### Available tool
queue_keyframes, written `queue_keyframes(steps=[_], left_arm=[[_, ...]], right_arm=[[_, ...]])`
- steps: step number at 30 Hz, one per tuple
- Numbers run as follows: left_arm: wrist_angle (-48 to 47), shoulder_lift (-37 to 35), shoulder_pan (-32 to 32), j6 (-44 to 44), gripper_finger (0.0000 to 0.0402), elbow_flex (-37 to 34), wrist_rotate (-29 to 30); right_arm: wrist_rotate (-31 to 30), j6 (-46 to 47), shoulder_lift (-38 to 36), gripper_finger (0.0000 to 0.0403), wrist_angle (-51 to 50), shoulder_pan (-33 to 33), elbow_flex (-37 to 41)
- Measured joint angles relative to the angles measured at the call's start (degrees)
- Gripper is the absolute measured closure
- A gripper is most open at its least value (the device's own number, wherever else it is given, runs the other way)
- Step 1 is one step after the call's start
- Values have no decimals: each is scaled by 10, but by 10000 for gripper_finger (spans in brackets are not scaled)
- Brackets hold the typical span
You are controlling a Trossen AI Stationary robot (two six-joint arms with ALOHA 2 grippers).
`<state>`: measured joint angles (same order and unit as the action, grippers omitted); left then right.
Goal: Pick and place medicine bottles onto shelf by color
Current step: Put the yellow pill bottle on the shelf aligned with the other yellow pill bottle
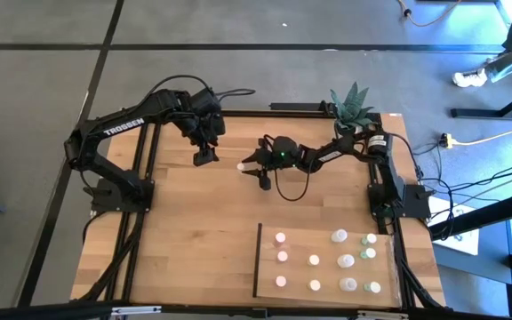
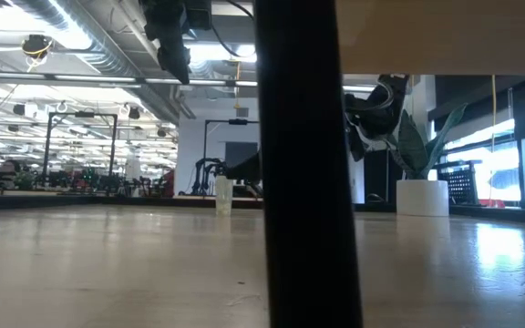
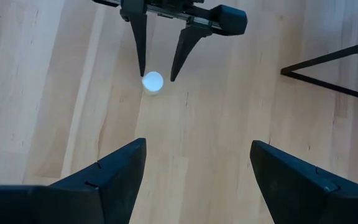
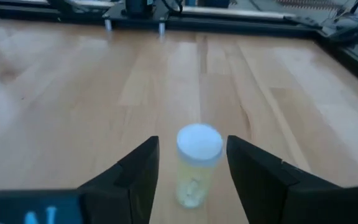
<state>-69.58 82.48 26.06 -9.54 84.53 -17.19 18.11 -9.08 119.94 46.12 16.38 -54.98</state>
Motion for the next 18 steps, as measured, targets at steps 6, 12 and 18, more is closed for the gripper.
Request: queue_keyframes(steps=[6,12,18], left_arm=[[0,0,0,0,120,0,0],[-5,0,0,-1,120,0,0],[-5,0,0,-14,120,0,12]], right_arm=[[-2,-1,-32,212,-81,0,-18],[-4,-5,-38,212,-327,0,-122],[-80,-79,-39,212,-568,-15,-260]])
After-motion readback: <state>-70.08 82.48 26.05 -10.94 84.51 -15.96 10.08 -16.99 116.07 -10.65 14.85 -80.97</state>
